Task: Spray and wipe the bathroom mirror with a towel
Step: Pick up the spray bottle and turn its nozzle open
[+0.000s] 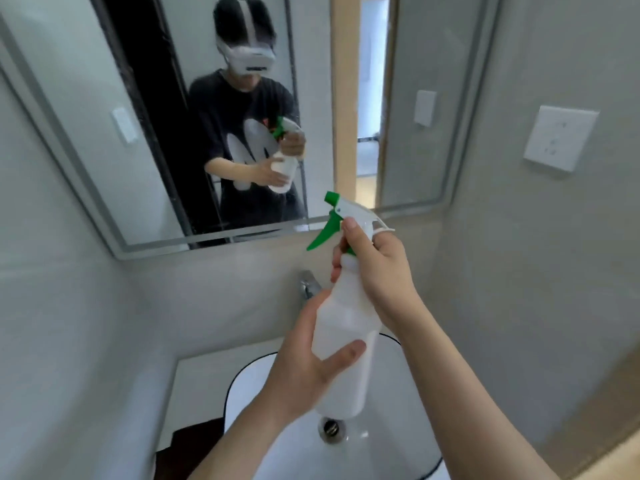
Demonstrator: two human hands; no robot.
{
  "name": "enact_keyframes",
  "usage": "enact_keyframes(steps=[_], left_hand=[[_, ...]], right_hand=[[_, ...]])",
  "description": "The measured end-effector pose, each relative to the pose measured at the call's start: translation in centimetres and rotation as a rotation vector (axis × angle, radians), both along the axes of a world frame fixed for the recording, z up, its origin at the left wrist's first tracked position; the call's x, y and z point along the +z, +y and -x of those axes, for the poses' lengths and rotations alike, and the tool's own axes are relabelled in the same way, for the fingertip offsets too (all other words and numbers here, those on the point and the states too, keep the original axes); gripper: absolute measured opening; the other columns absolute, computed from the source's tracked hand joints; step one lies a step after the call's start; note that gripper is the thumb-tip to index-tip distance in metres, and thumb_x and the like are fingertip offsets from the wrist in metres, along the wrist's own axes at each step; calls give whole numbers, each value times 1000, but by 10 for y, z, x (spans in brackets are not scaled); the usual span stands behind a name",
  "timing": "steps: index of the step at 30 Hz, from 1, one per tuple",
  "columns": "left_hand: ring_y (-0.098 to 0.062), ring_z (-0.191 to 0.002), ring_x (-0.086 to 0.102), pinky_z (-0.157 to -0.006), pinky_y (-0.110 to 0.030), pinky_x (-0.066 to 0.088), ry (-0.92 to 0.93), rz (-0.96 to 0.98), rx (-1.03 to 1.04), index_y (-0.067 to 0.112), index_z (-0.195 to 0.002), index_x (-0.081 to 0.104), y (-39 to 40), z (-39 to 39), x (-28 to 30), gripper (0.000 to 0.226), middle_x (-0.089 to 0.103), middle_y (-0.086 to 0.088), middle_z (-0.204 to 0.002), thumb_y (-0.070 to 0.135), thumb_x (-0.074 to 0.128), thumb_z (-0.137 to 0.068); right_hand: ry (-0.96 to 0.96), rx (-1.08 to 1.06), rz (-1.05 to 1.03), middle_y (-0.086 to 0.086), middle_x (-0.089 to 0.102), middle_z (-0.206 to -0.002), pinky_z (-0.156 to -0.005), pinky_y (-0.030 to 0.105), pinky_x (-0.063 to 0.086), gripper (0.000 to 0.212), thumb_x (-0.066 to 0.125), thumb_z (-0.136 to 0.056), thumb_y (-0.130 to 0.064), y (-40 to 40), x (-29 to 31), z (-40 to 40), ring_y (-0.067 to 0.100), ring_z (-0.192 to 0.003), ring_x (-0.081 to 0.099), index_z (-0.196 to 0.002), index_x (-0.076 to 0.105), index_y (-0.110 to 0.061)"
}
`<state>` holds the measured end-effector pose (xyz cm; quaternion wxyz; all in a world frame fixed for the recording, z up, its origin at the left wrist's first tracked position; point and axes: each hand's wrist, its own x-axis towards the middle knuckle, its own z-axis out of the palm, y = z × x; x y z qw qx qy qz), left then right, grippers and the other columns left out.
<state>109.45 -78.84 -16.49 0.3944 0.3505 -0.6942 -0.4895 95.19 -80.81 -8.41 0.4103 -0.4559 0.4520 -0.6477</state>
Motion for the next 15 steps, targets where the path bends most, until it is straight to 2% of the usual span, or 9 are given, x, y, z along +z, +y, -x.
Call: enact_keyframes(steps=[2,5,7,10,13,15], left_hand=[[-6,-105,70,-88,-29,54,-6,8,39,43,-125,58,-16,-7,5,56,74,13,-113,54,77,-73],[-6,-80,71,-75,-23,52,61,84,258,32,-94,74,-38,-13,27,33,78,7,-87,58,67,-74],[-13,-73,69,-70,-24,51,160,144,396,19,-84,74,-52,-13,46,36,75,-3,-79,53,61,-84],[-18,-77,69,-68,-29,52,289,211,468,18,-88,75,-64,-7,84,32,75,-5,-82,45,57,-89],[-15,-91,72,-74,-27,56,311,234,392,23,-102,75,-64,9,116,25,78,0,-96,39,61,-89],[-13,-100,72,-83,-27,58,305,212,332,22,-112,73,-62,24,128,22,78,1,-103,29,66,-92]], right_hand=[[26,8,-2,17,59,-63,-51,32,51,52,55,-103,-37,-11,3,-1,24,-51,56,-71,58,3],[84,47,-18,18,60,-57,-48,26,48,62,53,-103,-40,-23,7,3,23,-48,54,-71,55,13],[115,87,-19,17,60,-57,-50,27,47,63,53,-103,-42,-29,11,7,23,-50,55,-69,55,10],[177,129,-30,15,62,-57,-51,28,46,63,52,-102,-44,-36,13,16,22,-50,55,-63,57,5],[189,189,-14,14,61,-57,-52,26,46,58,52,-103,-43,-37,16,27,19,-49,55,-61,60,-4],[178,227,-2,14,60,-58,-51,22,46,55,52,-103,-40,-36,18,33,17,-49,55,-62,60,-3]])
